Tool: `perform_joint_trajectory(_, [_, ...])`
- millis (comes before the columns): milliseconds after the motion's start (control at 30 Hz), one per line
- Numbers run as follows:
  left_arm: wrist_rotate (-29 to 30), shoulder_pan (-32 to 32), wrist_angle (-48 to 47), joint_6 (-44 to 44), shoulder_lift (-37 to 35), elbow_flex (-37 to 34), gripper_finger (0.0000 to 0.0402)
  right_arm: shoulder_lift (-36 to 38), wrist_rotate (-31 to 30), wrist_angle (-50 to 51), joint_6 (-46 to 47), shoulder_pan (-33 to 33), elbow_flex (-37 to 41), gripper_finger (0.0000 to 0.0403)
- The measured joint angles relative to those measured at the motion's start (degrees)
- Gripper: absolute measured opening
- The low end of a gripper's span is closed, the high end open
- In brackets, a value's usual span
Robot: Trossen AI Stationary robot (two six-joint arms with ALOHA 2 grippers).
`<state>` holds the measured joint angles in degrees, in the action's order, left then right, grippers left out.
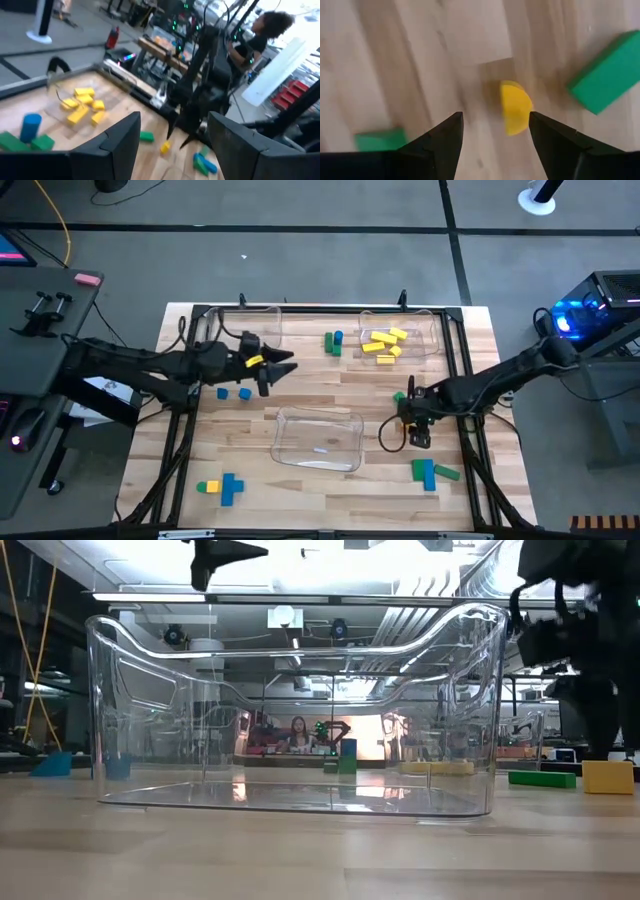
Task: Sort blocks
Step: Put the yellow block into the right transparent bin
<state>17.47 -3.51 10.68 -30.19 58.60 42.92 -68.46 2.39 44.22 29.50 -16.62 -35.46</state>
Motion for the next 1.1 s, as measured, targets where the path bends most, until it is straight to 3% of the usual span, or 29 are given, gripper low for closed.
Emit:
perform_joint_trajectory(167, [1.21, 0.02, -0.46, 0.39, -0.8, 0.0, 0.0215, -1.71, -4.2, -1.67, -0.07, 0.02, 1.64, 0.0224])
perform_joint_trajectory(500, [1.14, 0.02, -0.66, 0.21, 0.5, 0.0, 0.0215, -7.36, -3.38, -5.48, -3.48, 0.0, 1.64, 0.0216])
perform_joint_trajectory(600, [0.8, 0.02, -0.5, -0.68, 0.67, -0.01, 0.0215, -9.31, -3.36, -6.7, -3.42, 0.0, 1.64, 0.0183])
perform_joint_trajectory(767, [0.77, 0.02, -0.48, -0.66, 0.64, 0.0, 0.0215, -9.73, -1.68, -2.71, -1.14, 0.29, 0.16, 0.0084])
perform_joint_trajectory(900, [0.69, 0.02, 0.51, -0.69, 0.6, 0.0, 0.0215, -7.01, -1.12, 2.84, -4.69, 1.47, -6.57, 0.0085])
perform_joint_trajectory(1000, [0.23, 0.02, 2.58, 0.1, 0.6, 0.0, 0.0215, -5.23, -7.74, 6.4, -9.41, 4.19, -13.88, 0.0085])
perform_joint_trajectory(1100, [-0.65, 0.04, 5.49, 3.22, 0.6, 0.0, 0.0215, -4.88, -18.71, 7.79, -13.9, 9.18, -21.11, 0.0085])
